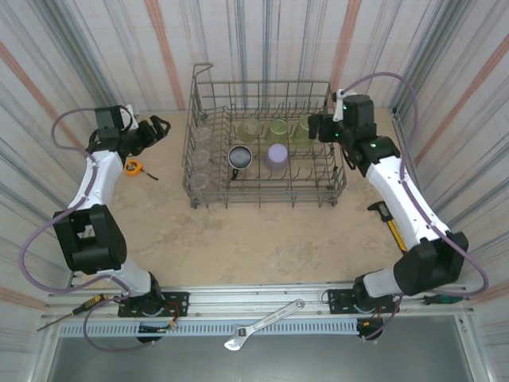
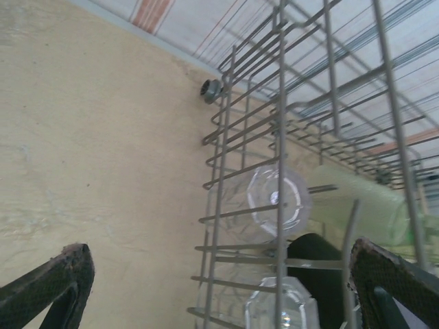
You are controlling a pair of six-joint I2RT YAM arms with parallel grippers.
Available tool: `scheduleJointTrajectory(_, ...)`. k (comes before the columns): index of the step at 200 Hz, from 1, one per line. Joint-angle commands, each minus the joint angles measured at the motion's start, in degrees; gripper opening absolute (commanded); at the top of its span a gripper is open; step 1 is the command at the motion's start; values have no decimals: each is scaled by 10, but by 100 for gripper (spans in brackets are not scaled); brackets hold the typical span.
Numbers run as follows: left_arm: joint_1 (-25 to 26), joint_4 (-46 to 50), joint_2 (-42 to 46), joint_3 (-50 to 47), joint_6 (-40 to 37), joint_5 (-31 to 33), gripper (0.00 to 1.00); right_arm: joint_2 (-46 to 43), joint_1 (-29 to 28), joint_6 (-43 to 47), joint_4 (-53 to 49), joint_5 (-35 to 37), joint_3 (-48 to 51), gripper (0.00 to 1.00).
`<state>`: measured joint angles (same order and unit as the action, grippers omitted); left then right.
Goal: Load the cups into the dish rack
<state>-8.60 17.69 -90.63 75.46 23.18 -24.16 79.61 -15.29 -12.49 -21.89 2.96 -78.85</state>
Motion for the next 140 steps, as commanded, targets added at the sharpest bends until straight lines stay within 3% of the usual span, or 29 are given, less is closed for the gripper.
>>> scheduleJointTrajectory(1, 2, -23, 46, -51, -24, 89, 99, -43, 30, -14, 23, -16, 40, 99)
scheduleJointTrajectory(88, 37, -153, 166, -254, -99, 292, 99, -161, 168, -45, 129, 31, 265, 99)
scheduleJointTrajectory(140, 113, -284, 158, -364, -174, 428, 99, -178, 186, -39, 237, 103, 371, 99)
